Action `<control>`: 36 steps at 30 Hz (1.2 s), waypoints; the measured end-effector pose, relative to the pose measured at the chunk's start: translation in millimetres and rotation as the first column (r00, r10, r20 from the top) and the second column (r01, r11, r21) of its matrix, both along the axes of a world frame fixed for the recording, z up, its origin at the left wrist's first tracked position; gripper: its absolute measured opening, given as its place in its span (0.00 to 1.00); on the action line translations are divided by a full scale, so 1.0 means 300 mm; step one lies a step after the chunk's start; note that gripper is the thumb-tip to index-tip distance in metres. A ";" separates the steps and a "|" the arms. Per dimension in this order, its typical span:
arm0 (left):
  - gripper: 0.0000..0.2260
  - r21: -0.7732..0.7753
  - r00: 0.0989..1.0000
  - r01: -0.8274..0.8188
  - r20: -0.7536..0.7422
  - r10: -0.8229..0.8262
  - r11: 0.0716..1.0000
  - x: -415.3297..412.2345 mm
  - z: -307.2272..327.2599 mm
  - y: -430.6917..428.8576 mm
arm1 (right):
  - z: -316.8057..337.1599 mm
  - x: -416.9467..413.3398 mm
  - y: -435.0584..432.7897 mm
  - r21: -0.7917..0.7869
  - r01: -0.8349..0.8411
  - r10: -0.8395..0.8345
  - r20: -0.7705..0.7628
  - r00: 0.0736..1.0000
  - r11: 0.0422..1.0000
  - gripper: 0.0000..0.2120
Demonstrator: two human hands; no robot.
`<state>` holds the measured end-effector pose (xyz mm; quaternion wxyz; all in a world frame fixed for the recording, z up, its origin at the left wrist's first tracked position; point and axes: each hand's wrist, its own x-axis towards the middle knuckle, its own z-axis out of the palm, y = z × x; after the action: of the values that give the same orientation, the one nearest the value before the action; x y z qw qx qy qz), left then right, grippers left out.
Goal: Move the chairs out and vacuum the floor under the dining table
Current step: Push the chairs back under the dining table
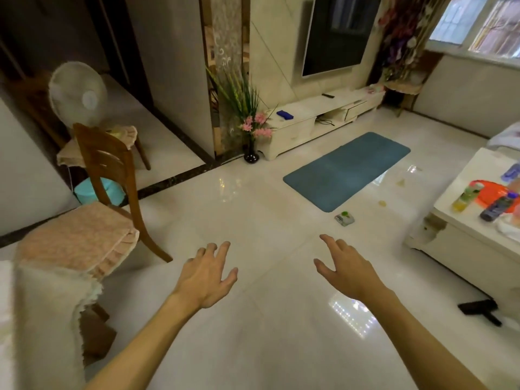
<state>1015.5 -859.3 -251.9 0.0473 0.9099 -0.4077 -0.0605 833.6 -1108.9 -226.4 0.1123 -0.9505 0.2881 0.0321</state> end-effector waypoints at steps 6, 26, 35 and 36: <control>0.32 0.004 0.994 -0.110 -0.026 0.110 0.994 0.316 -0.032 -0.125 | -0.039 0.424 -0.195 0.002 -0.152 0.152 -0.011 0.988 0.988 0.34; 0.31 0.033 0.813 -0.574 -0.094 0.575 0.818 1.504 0.020 -0.299 | -0.038 2.037 -0.506 0.041 -0.604 0.603 0.033 0.797 0.796 0.32; 0.31 -0.075 0.749 -0.662 -0.091 0.656 0.746 2.232 0.038 -0.282 | -0.015 2.794 -0.507 0.019 -0.625 0.625 -0.046 0.780 0.781 0.33; 0.31 -0.075 0.746 -0.666 -0.089 0.660 0.742 2.298 0.046 -0.278 | -0.003 2.866 -0.506 0.011 -0.630 0.629 -0.047 0.776 0.777 0.33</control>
<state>1705.0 -942.6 -238.1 0.1235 0.9896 -0.0588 -0.0445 1693.4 -1260.9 -227.4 0.0855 -0.9913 -0.0433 0.0899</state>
